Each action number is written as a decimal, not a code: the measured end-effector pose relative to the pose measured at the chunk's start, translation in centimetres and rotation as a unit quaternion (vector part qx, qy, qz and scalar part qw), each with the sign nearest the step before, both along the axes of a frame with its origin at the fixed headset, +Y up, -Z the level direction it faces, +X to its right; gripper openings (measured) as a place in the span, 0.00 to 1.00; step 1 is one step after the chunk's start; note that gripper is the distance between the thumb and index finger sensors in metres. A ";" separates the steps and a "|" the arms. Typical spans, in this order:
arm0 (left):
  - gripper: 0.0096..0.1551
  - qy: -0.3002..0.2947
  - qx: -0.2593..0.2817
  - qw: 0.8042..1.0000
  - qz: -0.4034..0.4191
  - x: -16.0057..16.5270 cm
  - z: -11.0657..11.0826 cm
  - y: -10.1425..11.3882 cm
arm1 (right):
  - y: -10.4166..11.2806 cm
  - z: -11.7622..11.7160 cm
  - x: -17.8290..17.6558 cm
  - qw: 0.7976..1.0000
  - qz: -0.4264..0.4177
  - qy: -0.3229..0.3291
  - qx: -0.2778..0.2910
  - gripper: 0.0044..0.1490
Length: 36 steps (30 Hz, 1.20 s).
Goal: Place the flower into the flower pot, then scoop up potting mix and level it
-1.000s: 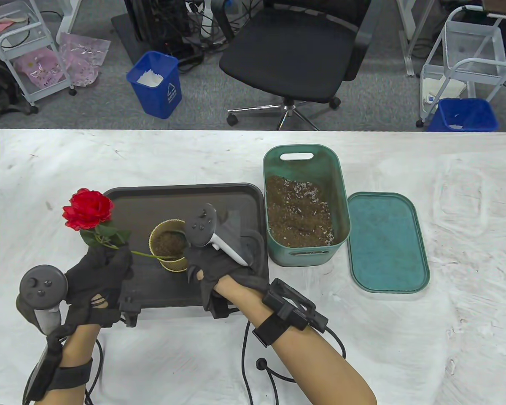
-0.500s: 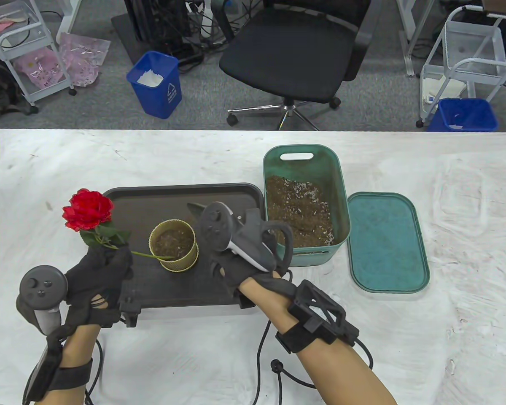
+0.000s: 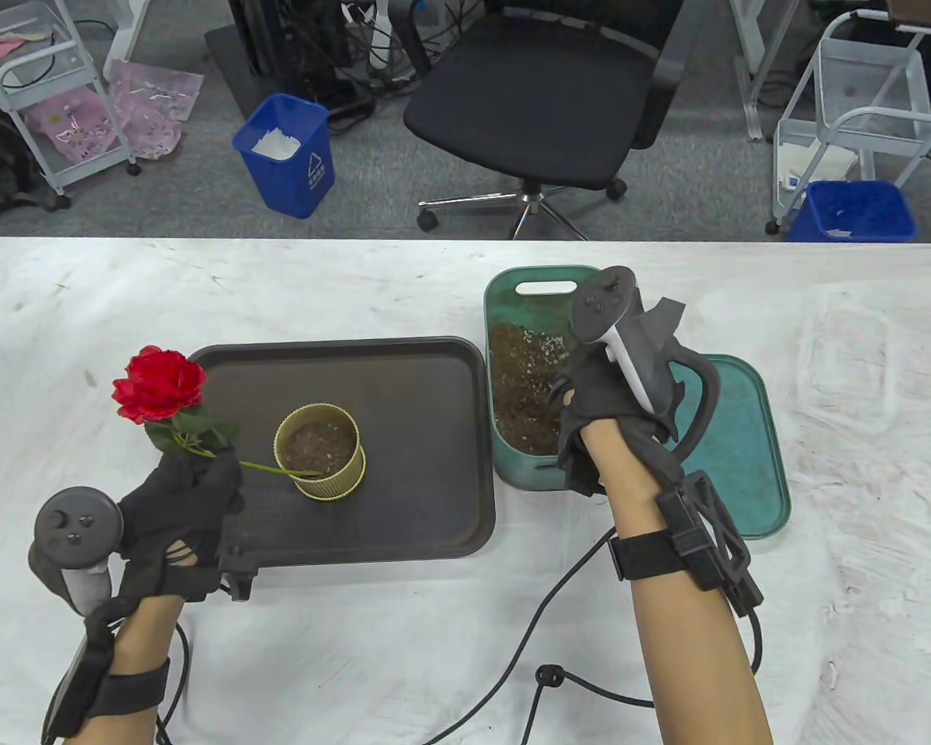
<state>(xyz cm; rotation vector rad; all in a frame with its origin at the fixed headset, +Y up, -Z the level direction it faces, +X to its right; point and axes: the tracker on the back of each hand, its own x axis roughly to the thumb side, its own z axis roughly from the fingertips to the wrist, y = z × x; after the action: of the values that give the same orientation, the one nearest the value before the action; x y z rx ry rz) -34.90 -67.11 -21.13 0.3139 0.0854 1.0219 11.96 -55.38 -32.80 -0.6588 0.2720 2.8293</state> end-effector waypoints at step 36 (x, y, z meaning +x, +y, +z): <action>0.25 0.008 -0.006 1.000 0.004 -0.2 -0.1 0.0 | -10.1 -5.4 1.1 0.951 -0.266 -0.009 -0.159 0.34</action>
<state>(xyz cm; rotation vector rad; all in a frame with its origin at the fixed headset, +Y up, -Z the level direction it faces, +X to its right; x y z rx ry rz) -35.13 -67.09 -21.24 0.3118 0.1071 1.0270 13.04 -65.45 -38.20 -0.5631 0.7863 2.2775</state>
